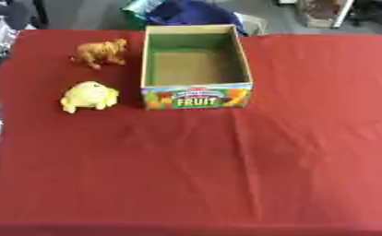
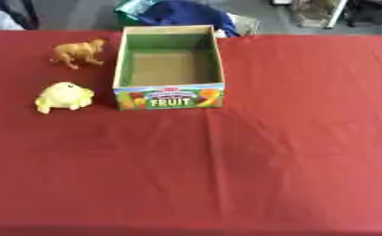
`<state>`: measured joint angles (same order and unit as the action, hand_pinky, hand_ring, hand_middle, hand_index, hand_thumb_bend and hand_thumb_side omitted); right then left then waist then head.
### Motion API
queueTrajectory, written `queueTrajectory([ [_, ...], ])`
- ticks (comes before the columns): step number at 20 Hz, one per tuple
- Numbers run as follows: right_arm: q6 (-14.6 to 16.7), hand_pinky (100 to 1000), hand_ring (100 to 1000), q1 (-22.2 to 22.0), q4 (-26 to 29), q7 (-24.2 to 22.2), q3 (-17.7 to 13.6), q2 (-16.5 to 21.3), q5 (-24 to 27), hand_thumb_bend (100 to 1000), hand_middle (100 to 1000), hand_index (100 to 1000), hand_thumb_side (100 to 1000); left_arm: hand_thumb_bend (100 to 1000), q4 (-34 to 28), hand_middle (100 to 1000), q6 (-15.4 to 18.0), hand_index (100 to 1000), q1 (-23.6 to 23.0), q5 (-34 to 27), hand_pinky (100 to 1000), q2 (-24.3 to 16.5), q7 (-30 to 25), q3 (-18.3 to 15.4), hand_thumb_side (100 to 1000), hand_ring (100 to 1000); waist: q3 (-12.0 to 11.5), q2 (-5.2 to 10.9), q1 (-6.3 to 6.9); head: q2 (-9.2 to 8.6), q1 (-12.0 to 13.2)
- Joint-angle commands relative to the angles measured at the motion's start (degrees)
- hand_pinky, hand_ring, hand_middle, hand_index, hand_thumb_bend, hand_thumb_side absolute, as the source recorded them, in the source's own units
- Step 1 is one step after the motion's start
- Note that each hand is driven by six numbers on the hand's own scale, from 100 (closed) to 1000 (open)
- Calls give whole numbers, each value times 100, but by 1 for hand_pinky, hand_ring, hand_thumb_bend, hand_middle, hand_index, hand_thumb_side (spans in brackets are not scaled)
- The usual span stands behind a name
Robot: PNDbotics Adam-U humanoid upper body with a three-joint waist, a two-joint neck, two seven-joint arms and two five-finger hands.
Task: Pick up objects on the table and place them in the box.
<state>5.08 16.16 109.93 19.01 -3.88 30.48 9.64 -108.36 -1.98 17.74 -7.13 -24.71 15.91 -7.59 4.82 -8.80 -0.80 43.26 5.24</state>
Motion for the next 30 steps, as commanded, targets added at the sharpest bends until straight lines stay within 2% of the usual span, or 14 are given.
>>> queueTrajectory([
  [1, 1, 560, 610, 62, 71, -6, -72, 98, -35, 348, 643, 794, 288, 912, -83, 561, -11, 671, 66, 78, 510, -207, -41, -20, 426, 559, 5, 87, 12, -31, 13],
  [5, -2, 560, 609, 64, 64, -11, -66, 105, -33, 349, 642, 791, 290, 913, -28, 563, -113, 671, 102, 384, 509, -442, -225, 3, 415, 558, 14, 98, 26, -34, 9],
  [9, -6, 561, 608, 59, 50, -18, -61, 109, -32, 361, 643, 793, 293, 917, 105, 567, -349, 680, 200, 1065, 518, -852, -707, 52, 368, 564, 42, 116, 39, -40, 16],
  [14, -9, 561, 608, 61, 30, -39, -43, 129, -20, 363, 642, 793, 293, 931, 533, 594, -655, 707, 418, 2444, 568, -1554, -1907, 259, 325, 588, 82, 150, 65, -54, 21],
  [19, -8, 561, 607, 68, 14, -72, -16, 129, -2, 362, 641, 793, 294, 925, 1189, 610, -532, 718, 852, 3230, 609, -2017, -2881, 682, 271, 607, 132, 173, 76, -57, 38],
  [25, 3, 561, 608, 84, 28, -110, 3, 124, 13, 364, 643, 794, 296, 901, 2278, 594, -171, 710, 1556, 3667, 623, -2031, -3649, 1207, 192, 596, 197, 168, 60, -56, 62],
  [30, -4, 560, 606, 94, 18, -118, 11, 105, 26, 361, 641, 793, 296, 878, 3143, 605, 25, 720, 2011, 3931, 635, -1795, -4142, 1402, 141, 607, 242, 140, 43, -83, 64],
])
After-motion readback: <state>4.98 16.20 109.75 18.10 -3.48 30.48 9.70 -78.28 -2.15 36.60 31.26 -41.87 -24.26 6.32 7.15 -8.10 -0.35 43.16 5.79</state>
